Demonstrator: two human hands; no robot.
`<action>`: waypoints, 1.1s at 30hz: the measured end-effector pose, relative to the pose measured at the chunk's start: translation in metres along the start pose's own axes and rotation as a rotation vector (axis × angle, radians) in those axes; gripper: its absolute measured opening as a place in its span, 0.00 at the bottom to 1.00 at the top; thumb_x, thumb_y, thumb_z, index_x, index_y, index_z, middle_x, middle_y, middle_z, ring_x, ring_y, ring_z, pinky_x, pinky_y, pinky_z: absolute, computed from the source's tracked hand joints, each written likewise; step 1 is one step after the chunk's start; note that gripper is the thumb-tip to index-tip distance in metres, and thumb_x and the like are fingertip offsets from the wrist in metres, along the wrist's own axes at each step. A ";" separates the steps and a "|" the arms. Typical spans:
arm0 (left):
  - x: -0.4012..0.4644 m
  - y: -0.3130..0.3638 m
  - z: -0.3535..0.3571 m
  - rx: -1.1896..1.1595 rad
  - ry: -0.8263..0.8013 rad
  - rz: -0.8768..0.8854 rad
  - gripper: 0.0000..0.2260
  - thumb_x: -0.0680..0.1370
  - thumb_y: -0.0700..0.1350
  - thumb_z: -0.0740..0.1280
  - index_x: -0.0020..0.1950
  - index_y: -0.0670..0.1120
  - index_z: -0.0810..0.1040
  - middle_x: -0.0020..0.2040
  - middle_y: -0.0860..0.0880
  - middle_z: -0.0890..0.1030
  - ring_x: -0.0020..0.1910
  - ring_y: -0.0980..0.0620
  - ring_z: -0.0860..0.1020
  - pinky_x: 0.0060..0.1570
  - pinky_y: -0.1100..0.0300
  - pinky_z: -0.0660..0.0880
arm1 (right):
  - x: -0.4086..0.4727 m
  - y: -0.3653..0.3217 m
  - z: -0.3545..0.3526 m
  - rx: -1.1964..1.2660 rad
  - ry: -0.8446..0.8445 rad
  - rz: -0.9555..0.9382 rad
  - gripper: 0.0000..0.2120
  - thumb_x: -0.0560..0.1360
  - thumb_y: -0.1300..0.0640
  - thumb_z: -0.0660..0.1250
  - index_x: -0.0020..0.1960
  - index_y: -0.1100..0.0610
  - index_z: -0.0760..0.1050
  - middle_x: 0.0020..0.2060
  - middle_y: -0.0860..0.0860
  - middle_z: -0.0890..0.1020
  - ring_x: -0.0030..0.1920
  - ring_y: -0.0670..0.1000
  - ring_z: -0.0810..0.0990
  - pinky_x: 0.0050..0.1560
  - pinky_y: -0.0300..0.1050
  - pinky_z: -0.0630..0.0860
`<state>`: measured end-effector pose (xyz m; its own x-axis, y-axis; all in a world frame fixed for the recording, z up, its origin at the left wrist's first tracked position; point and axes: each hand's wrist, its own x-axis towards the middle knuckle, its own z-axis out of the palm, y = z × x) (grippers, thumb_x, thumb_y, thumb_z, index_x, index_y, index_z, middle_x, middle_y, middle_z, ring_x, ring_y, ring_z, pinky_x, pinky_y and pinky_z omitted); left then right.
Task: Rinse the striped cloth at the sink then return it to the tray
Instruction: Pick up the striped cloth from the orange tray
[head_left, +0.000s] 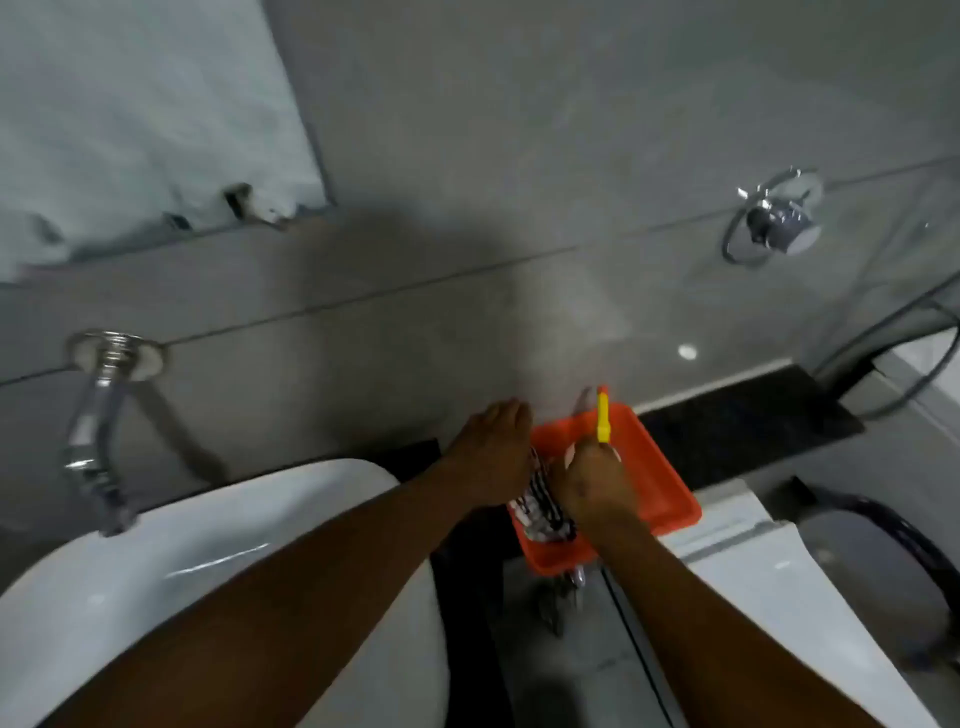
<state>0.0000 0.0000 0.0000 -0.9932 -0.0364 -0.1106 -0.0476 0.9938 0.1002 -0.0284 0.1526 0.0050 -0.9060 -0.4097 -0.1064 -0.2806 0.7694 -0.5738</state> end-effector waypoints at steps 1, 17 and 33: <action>0.015 0.005 0.021 -0.003 -0.085 0.000 0.32 0.75 0.51 0.63 0.75 0.38 0.60 0.72 0.38 0.68 0.71 0.37 0.68 0.68 0.45 0.68 | 0.005 0.020 0.015 -0.007 -0.078 0.134 0.16 0.78 0.60 0.62 0.63 0.67 0.71 0.54 0.65 0.81 0.57 0.65 0.80 0.58 0.55 0.77; 0.116 -0.012 0.162 0.213 -0.412 0.125 0.19 0.76 0.41 0.66 0.68 0.43 0.73 0.70 0.41 0.72 0.68 0.41 0.71 0.68 0.46 0.70 | 0.058 0.121 0.126 0.161 -0.275 0.328 0.12 0.76 0.60 0.68 0.56 0.67 0.77 0.52 0.62 0.83 0.53 0.59 0.82 0.56 0.52 0.80; -0.052 -0.071 -0.072 -1.449 0.021 -0.434 0.20 0.64 0.42 0.80 0.53 0.43 0.81 0.51 0.43 0.86 0.49 0.46 0.85 0.48 0.53 0.82 | 0.019 -0.054 -0.024 0.987 -0.028 0.102 0.08 0.74 0.68 0.70 0.52 0.63 0.79 0.45 0.61 0.86 0.47 0.60 0.85 0.51 0.52 0.82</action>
<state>0.0473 -0.0758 0.0694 -0.8759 -0.3051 -0.3739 -0.3766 -0.0524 0.9249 -0.0381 0.1155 0.0537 -0.8998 -0.3853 -0.2047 0.1994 0.0542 -0.9784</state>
